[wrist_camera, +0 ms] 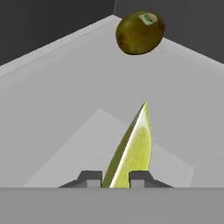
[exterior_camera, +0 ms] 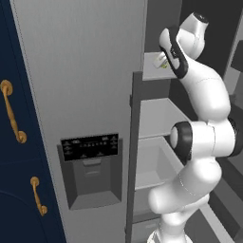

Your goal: Grab a lemon wedge from the fridge and one ice cube from the ice bowl, and put them in the glass of lemonade.

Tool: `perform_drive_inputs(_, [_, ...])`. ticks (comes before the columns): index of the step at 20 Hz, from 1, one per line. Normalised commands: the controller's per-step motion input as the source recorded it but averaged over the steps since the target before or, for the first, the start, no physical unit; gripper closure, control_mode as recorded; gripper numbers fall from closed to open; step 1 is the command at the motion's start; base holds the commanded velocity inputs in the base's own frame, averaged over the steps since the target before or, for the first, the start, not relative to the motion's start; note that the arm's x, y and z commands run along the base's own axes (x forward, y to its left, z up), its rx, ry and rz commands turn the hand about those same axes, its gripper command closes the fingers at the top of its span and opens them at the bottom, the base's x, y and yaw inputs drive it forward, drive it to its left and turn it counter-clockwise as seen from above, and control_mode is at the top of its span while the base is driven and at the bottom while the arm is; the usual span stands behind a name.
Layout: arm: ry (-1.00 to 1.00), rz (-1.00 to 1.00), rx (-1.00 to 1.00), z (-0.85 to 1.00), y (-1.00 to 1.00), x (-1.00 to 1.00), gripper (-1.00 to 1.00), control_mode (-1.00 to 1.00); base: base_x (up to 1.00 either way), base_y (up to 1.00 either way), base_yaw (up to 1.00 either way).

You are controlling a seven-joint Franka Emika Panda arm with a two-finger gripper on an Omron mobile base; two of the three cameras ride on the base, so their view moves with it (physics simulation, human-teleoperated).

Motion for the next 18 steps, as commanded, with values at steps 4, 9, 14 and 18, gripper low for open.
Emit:
perform_drive_inputs(4, [0.00,-0.09,0.00,0.00,0.21,-0.72,1.00,-1.00,0.00,0.00,0.00])
perform_drive_inputs(9, [0.00,-0.12,0.00,0.01,0.16,-0.86,1.00,-1.00,0.00,0.00,0.00])
perform_drive_inputs(14, [0.00,-0.13,0.00,0.00,0.26,-0.96,1.00,-1.00,0.00,0.00,0.00])
perform_drive_inputs(18, [0.00,-0.11,0.00,0.01,0.03,-1.00,1.00,-1.00,0.00,0.00,0.00])
